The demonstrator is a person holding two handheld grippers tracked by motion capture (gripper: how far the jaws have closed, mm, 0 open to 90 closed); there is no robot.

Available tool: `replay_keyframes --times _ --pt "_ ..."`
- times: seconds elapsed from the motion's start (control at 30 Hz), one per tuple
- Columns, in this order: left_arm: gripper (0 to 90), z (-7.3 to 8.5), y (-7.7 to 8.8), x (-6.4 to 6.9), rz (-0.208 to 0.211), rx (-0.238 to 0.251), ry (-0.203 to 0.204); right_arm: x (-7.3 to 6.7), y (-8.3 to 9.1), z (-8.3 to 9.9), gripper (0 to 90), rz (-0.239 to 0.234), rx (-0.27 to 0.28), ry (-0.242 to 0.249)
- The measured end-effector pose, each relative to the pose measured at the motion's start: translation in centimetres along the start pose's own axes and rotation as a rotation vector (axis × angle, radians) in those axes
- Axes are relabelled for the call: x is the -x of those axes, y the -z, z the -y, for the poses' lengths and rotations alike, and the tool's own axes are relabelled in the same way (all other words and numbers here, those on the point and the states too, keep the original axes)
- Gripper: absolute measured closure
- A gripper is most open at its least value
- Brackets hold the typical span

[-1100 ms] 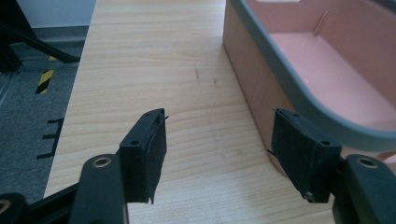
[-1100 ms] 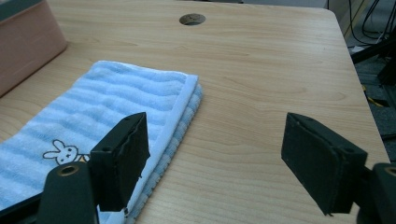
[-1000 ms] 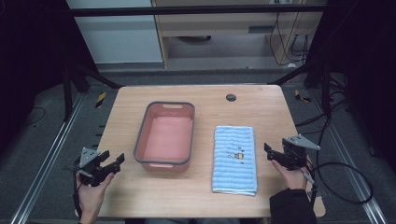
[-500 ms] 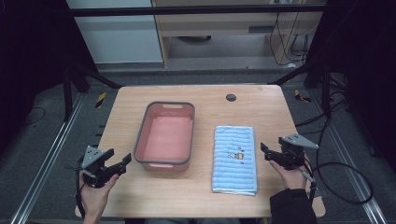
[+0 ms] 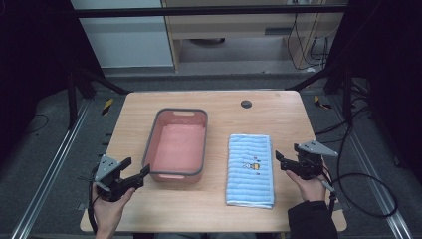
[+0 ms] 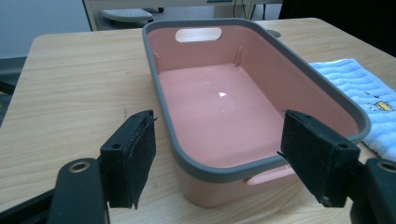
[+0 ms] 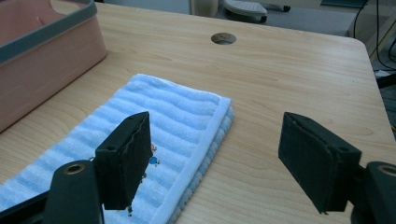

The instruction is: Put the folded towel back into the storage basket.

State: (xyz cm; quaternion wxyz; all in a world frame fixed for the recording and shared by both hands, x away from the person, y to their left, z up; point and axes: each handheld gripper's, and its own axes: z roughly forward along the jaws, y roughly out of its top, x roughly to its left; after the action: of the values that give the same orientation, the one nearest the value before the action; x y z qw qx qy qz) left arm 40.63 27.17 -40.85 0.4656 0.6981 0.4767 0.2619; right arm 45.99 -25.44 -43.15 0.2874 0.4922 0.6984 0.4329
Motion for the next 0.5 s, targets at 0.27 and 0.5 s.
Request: replay_keyframes --times 0.27,0.5 --pt "25.4 -0.4 -0.4 1.2 0.018 -0.005 -0.028 0.0 0.1 -0.7 25.9 -0.009 0.016 -0.011" --pt "26.6 -1.6 -0.8 2.7 0.046 0.022 -0.038 -0.2 -0.1 -1.5 26.6 -0.013 0.020 -0.011"
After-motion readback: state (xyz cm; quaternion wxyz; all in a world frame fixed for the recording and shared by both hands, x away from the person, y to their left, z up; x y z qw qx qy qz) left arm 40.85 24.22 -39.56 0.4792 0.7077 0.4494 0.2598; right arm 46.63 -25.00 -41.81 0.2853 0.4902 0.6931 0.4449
